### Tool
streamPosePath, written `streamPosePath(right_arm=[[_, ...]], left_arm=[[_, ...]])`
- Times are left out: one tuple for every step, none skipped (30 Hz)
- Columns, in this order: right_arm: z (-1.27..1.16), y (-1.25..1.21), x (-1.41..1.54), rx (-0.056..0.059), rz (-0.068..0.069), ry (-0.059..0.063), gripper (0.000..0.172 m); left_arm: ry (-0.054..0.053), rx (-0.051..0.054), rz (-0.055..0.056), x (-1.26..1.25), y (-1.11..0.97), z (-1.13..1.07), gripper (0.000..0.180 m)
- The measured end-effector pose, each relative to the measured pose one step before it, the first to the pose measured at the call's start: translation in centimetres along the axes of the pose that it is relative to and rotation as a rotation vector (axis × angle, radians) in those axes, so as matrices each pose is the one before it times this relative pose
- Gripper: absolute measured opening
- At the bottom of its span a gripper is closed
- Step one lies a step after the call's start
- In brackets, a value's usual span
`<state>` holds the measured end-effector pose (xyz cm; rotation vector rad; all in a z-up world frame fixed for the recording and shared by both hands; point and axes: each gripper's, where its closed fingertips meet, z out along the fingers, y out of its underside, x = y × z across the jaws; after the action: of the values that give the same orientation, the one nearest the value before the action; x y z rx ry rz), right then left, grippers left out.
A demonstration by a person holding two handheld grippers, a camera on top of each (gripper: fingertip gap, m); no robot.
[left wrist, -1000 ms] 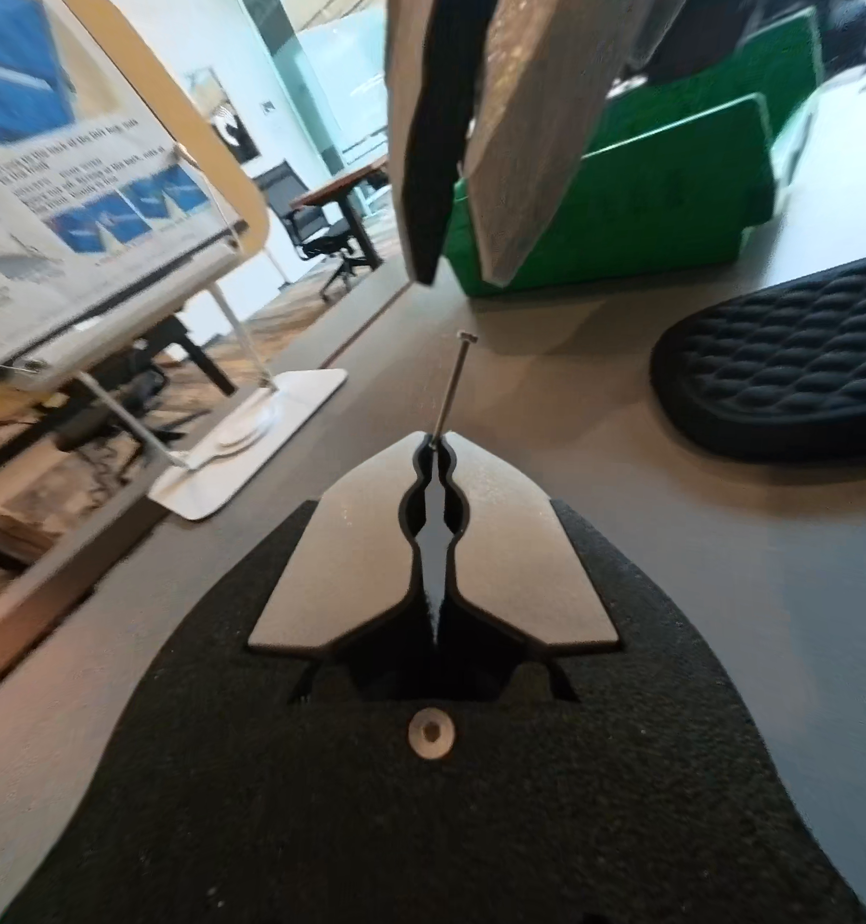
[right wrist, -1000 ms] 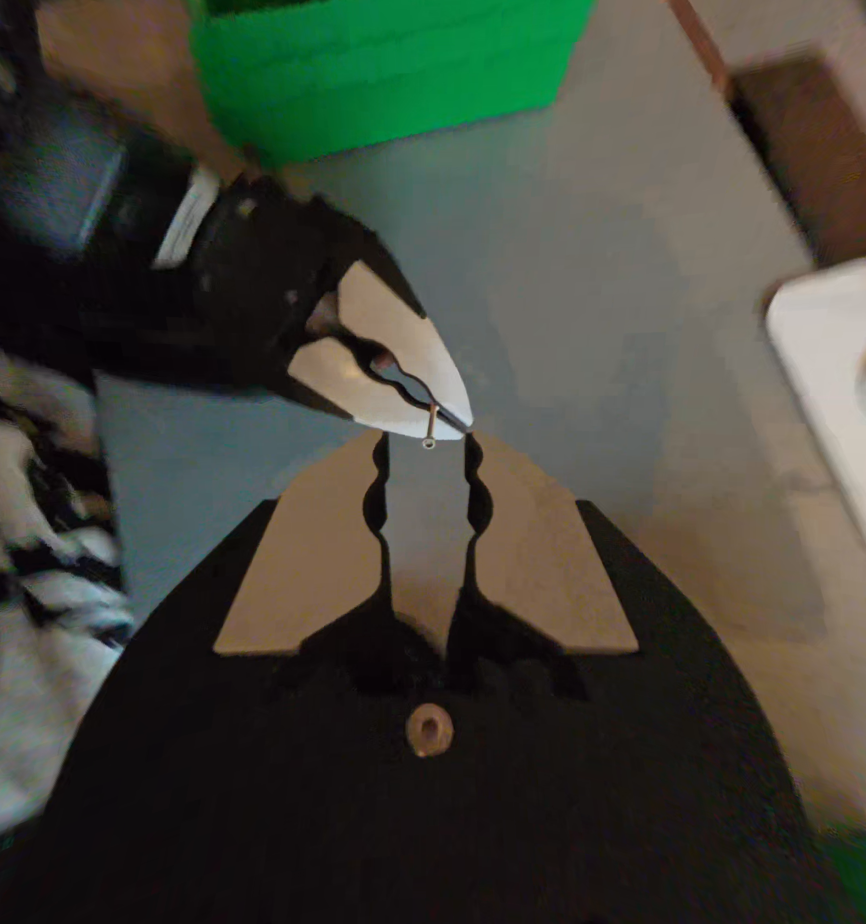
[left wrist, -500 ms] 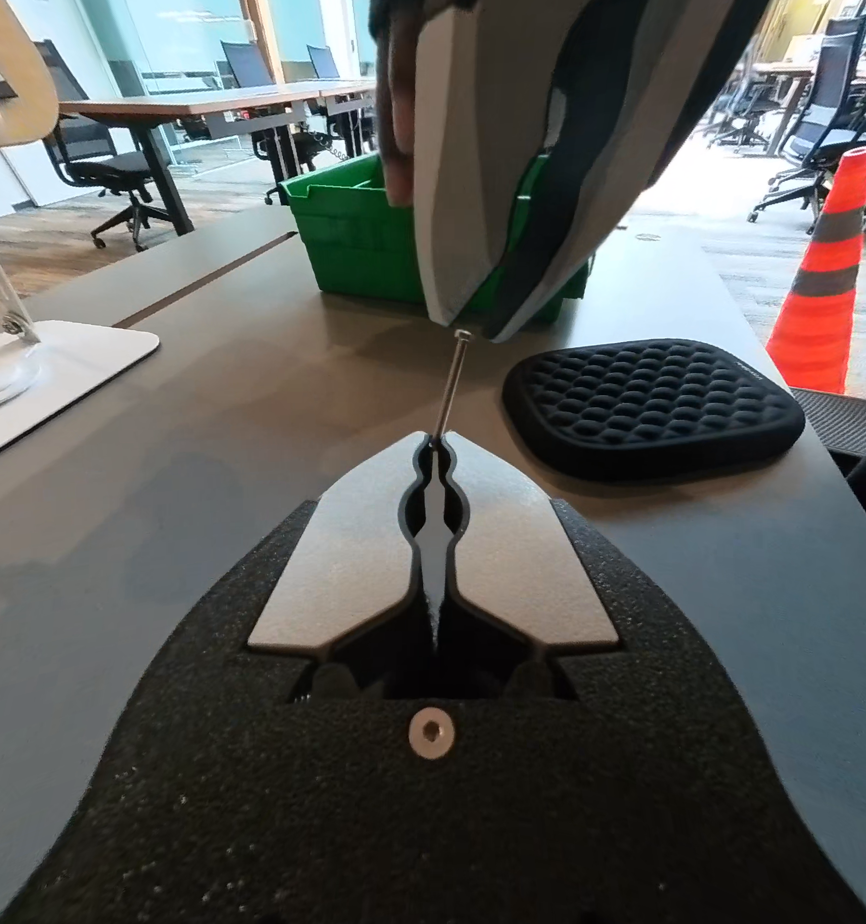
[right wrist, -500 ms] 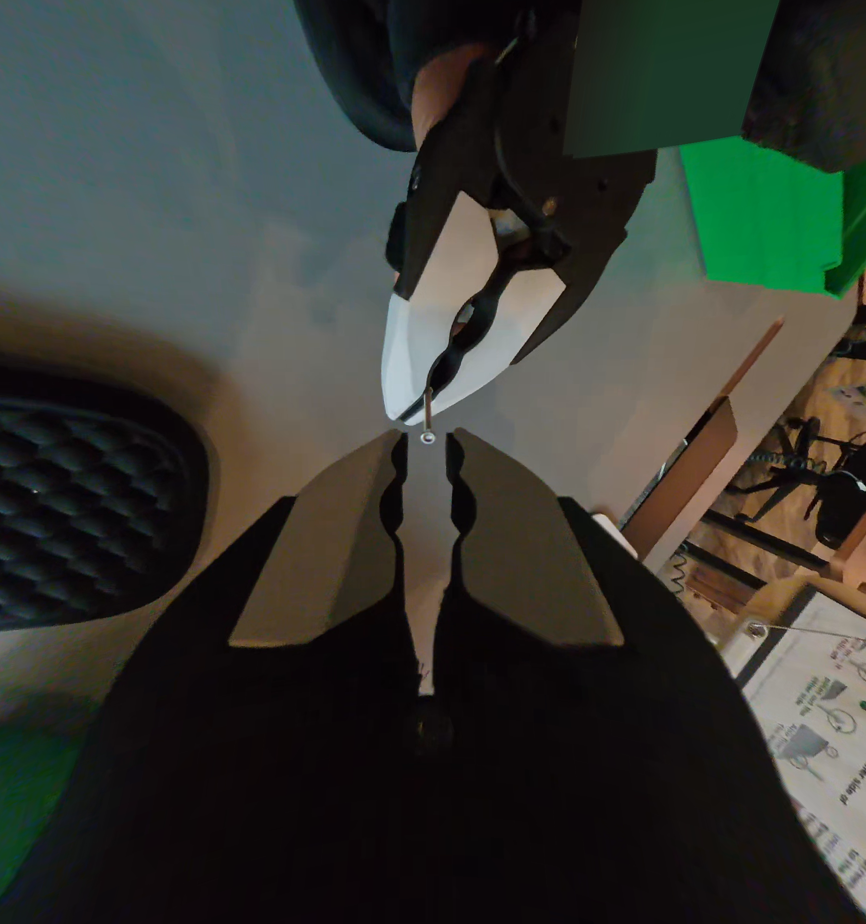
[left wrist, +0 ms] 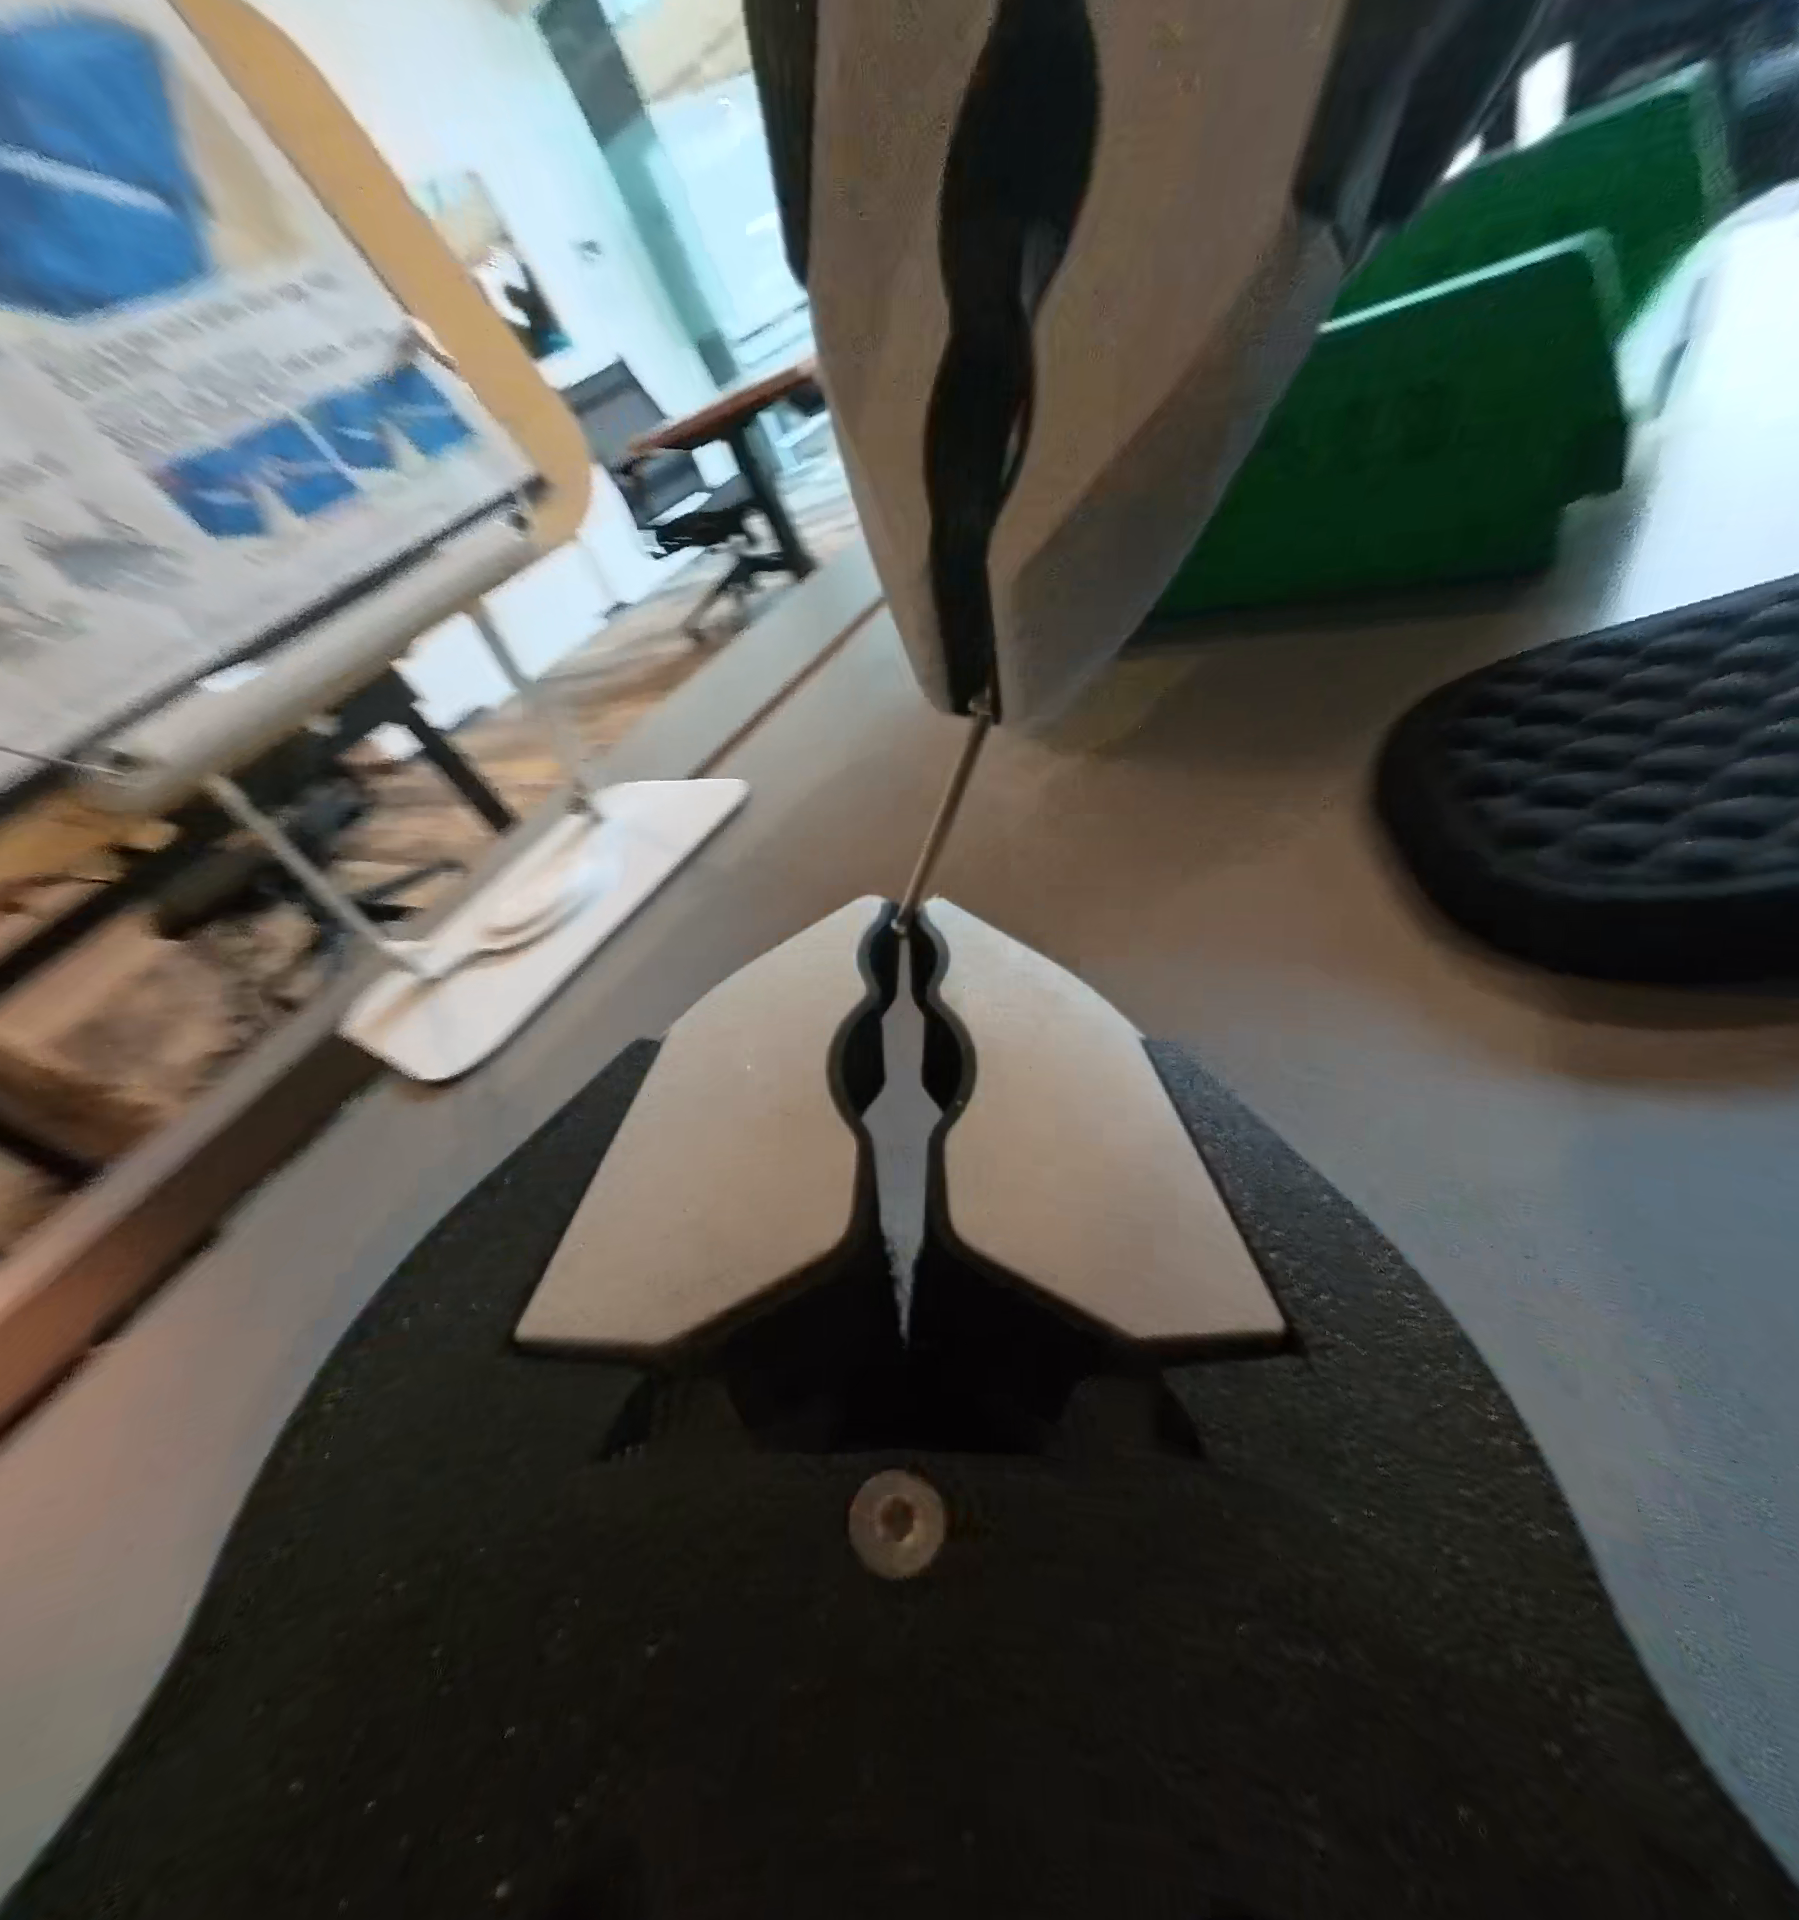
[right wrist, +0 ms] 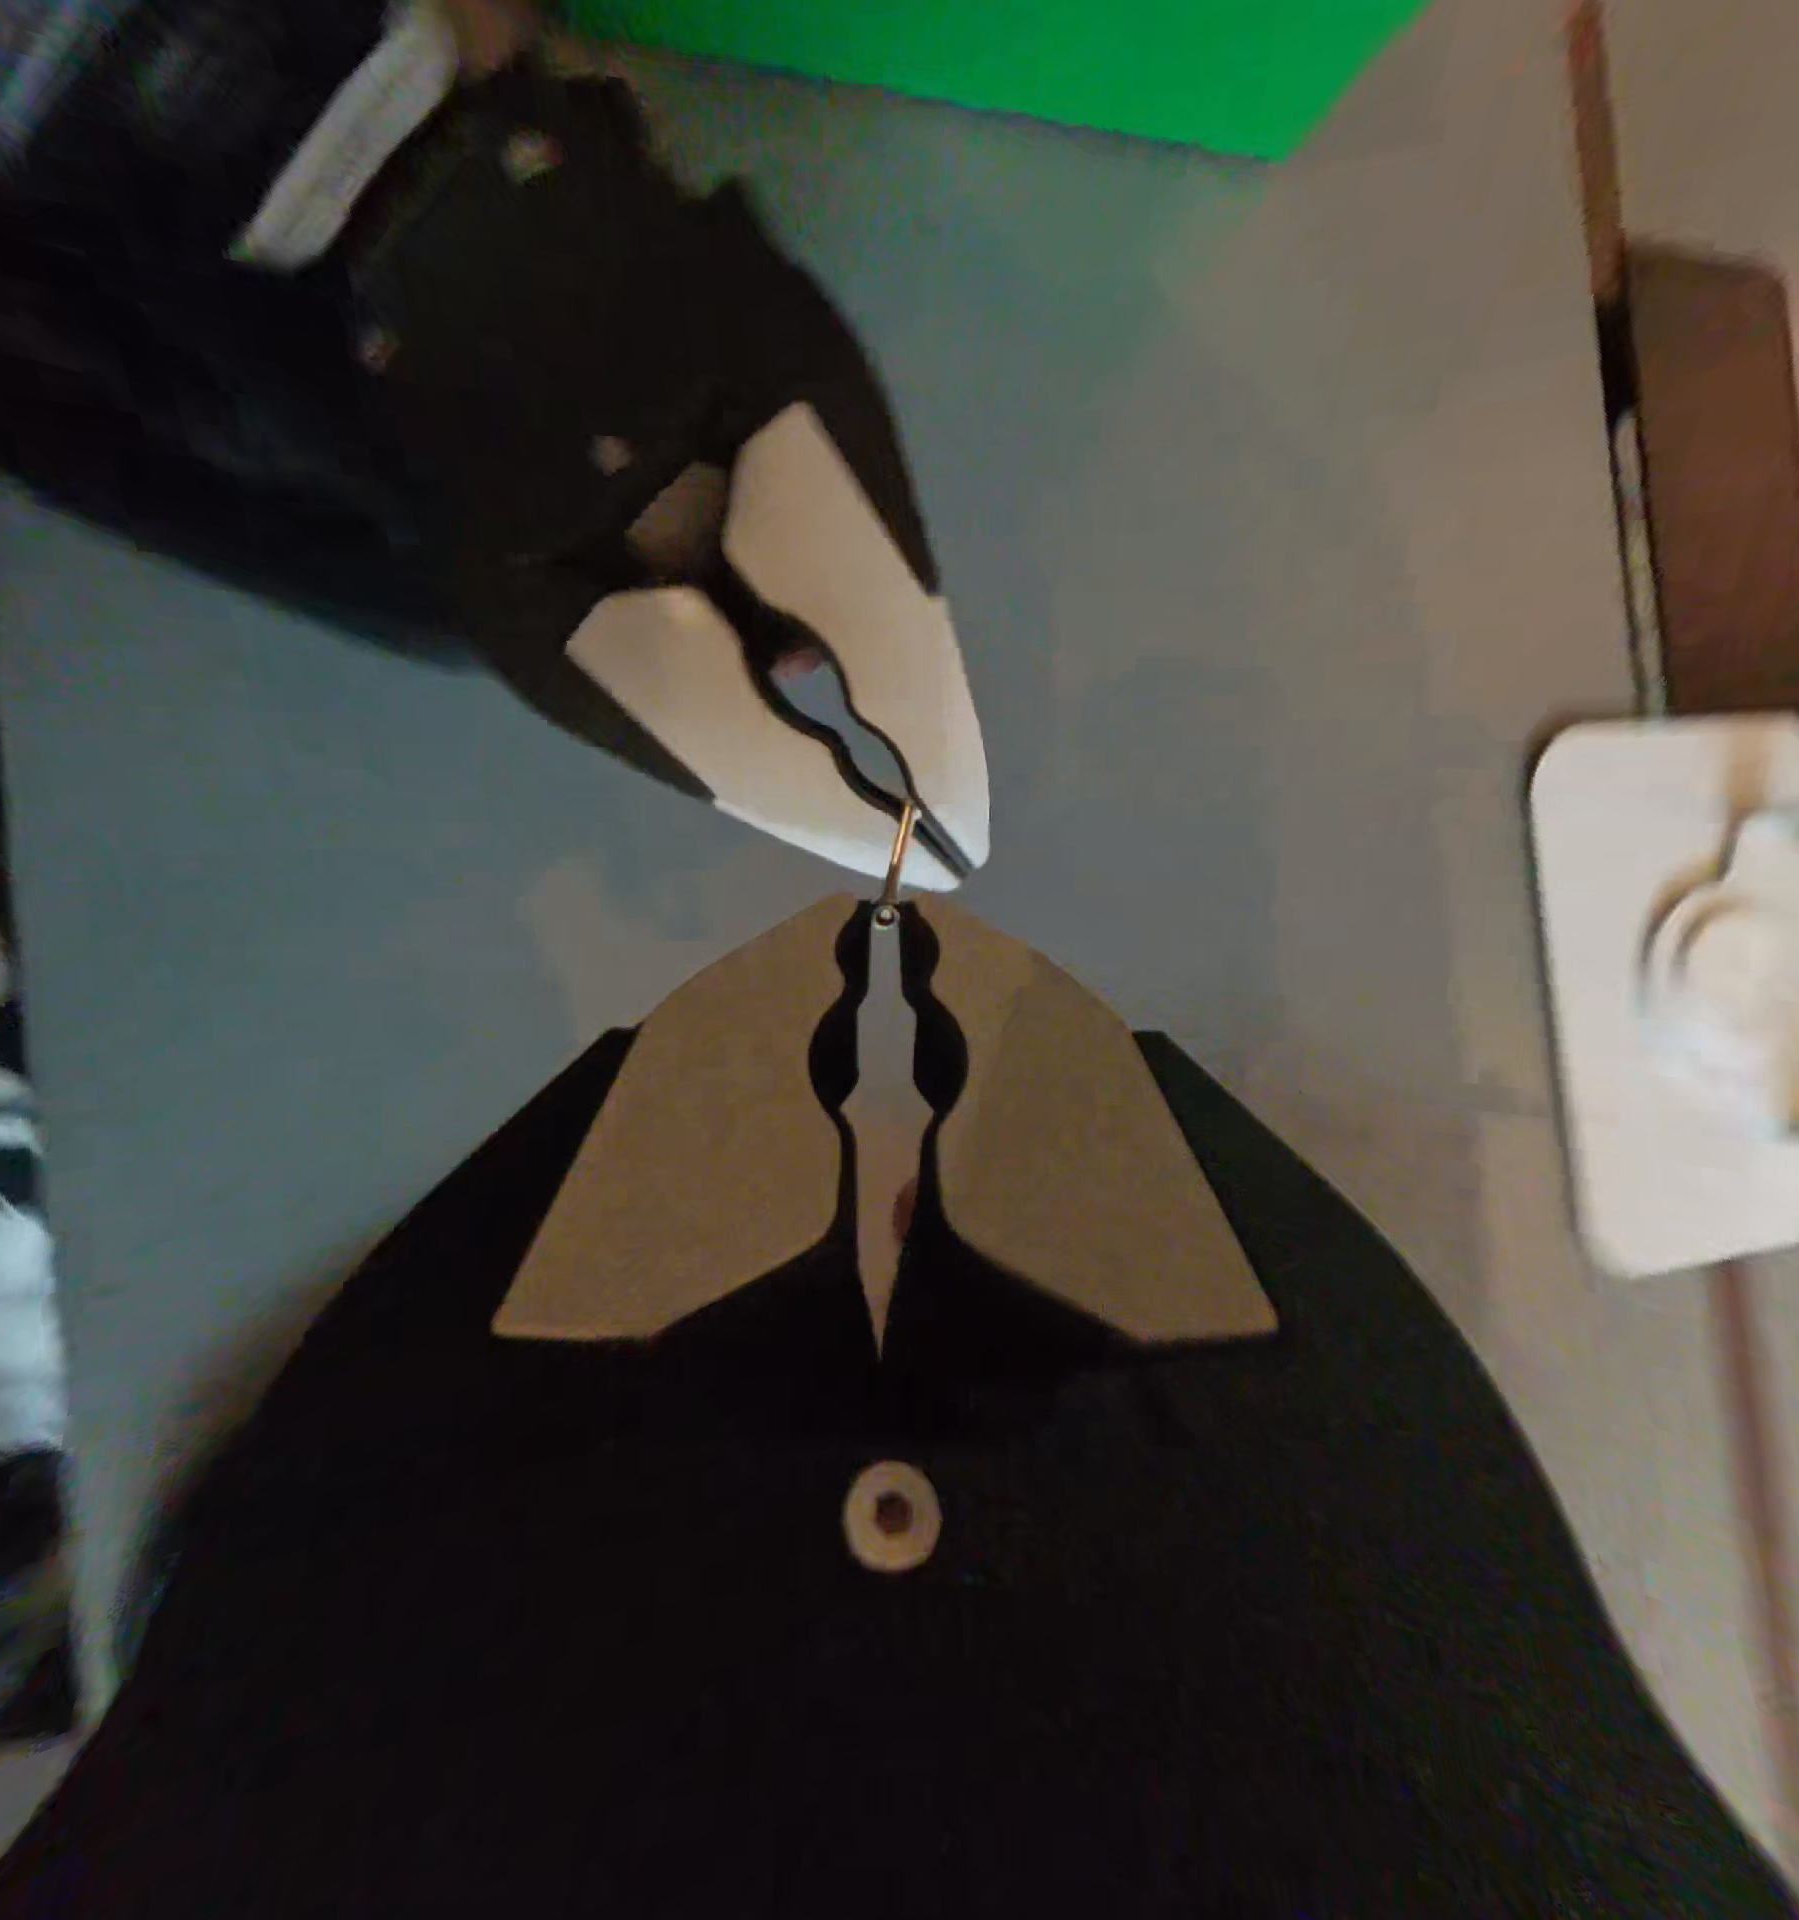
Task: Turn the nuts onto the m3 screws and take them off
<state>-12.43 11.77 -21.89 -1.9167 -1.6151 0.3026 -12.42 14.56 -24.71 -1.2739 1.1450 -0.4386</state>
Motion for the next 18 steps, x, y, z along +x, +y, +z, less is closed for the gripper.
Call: streamPosePath(right_arm=[[0.031, 0.111, 0.194, 0.0096, 0.1009, 0.0178, 0.004], [-0.002, 0.050, 0.037, 0.0157, 0.0968, 0.0054, 0.004], [0.010, 0.120, -0.026, 0.0122, 0.0994, 0.0001, 0.004], [0.013, 0.129, -0.131, 0.0120, 0.0940, -0.0088, 0.004], [0.032, 0.243, -0.047, 0.0067, 0.0823, -0.0051, 0.004], [0.028, 0.204, -0.069, 0.0117, 0.0742, -0.0092, 0.004], [0.017, 0.217, -0.069, 0.0087, 0.0593, -0.0123, 0.004], [-0.014, 0.180, 0.009, 0.0070, 0.0419, -0.0063, 0.004], [-0.046, 0.075, 0.083, 0.0103, 0.0310, -0.0006, 0.004], [-0.049, 0.024, 0.079, 0.0081, 0.0124, 0.0025, 0.004], [-0.065, -0.060, -0.025, 0.0103, -0.0066, -0.0026, 0.004], [-0.110, -0.147, -0.051, 0.0150, -0.0110, -0.0036, 0.005], [-0.184, -0.310, -0.115, 0.0256, -0.0108, -0.0101, 0.012], [-0.303, -0.470, -0.217, 0.0378, -0.0156, -0.0196, 0.021], [-0.323, -0.499, 0.063, 0.0384, -0.0246, -0.0034, 0.026], [-0.336, -0.673, 0.044, 0.0523, -0.0424, -0.0056, 0.031], [-0.320, -0.699, 0.277, 0.0615, -0.0364, 0.0121, 0.037], [-0.227, -0.679, -0.028, 0.0634, -0.0338, -0.0101, 0.043]], left_arm=[[-0.0420, -0.0077, 0.0505, -0.333, -0.056, -0.093, 0.000], [-0.0350, -0.0074, 0.0502, -0.241, -0.059, -0.080, 0.000], [-0.0312, -0.0097, 0.0555, -0.166, -0.031, -0.044, 0.001], [-0.0262, -0.0113, 0.0547, -0.087, -0.010, -0.029, 0.001], [-0.0130, -0.0103, 0.0391, 0.058, 0.024, 0.006, 0.001], [-0.0102, -0.0069, 0.0296, 0.050, -0.005, 0.003, 0.001], [-0.0060, -0.0043, 0.0274, 0.062, -0.027, 0.013, 0.001], [0.0010, -0.0005, 0.0161, 0.120, -0.040, -0.001, 0.001], [0.0053, 0.0005, 0.0023, 0.128, -0.041, 0.019, 0.001], [0.0075, 0.0008, -0.0060, 0.103, -0.034, 0.036, 0.001], [0.0120, 0.0037, -0.0145, 0.106, -0.042, 0.035, 0.001], [0.0207, 0.0085, -0.0306, 0.154, -0.048, 0.018, 0.001], [0.0280, 0.0106, -0.0521, 0.147, -0.036, 0.025, 0.001], [0.0349, 0.0141, -0.0663, 0.136, -0.042, -0.003, 0.001], [0.0391, 0.0227, -0.0744, 0.121, -0.156, -0.010, 0.001], [0.0372, 0.0236, -0.0810, 0.037, -0.190, -0.017, 0.001], [0.0372, 0.0230, -0.0806, -0.020, -0.222, 0.025, 0.001], [0.0356, 0.0268, -0.0759, -0.068, -0.319, 0.029, 0.001]])
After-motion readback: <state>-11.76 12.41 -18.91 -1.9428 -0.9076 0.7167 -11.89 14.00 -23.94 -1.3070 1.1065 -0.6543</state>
